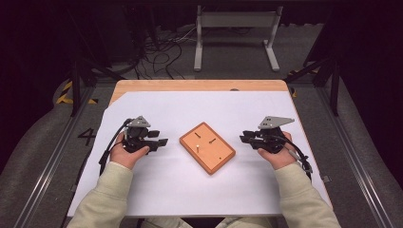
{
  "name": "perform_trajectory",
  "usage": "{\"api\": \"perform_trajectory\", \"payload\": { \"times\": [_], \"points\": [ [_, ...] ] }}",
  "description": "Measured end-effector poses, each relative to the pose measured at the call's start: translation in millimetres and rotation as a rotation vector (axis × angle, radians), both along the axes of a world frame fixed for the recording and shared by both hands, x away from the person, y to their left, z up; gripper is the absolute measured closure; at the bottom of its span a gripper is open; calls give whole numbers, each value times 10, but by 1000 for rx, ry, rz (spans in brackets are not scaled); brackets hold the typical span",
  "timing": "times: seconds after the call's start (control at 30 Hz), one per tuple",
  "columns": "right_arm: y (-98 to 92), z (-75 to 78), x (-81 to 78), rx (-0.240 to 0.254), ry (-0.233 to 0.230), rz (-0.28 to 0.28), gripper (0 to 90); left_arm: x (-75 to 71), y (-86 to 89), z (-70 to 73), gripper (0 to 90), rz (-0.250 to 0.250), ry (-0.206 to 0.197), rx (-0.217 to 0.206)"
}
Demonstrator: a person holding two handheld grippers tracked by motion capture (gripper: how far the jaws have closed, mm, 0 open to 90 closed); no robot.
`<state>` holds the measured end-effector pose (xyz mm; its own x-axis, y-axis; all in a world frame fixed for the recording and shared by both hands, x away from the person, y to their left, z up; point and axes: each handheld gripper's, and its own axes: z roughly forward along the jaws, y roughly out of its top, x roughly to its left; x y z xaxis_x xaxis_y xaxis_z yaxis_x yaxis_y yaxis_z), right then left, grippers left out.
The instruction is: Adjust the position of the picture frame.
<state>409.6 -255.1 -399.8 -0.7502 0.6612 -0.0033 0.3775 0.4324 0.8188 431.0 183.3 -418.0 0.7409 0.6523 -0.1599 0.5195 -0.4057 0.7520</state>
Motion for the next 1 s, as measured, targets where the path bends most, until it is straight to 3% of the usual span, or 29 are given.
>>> {"api": "perform_trajectory", "payload": {
  "times": [0.13,0.37,0.73,0.87,0.97,1.0],
  "points": [
    [-10,7,-25,-1,1,-5,729,11,7,20,495,2,0,-32],
    [-29,27,-100,-5,5,-4,738,75,-85,30,555,-15,8,5],
    [-76,38,-235,-16,14,-6,747,186,-246,-26,624,-19,18,4],
    [-82,34,-279,-17,16,-8,752,243,-305,-72,763,-4,41,19],
    [-93,25,-332,-22,24,-8,764,274,-369,-79,894,-3,37,41],
    [-93,25,-332,-22,24,-8,764,274,-369,-79,895,-3,37,41]
  ]
}}
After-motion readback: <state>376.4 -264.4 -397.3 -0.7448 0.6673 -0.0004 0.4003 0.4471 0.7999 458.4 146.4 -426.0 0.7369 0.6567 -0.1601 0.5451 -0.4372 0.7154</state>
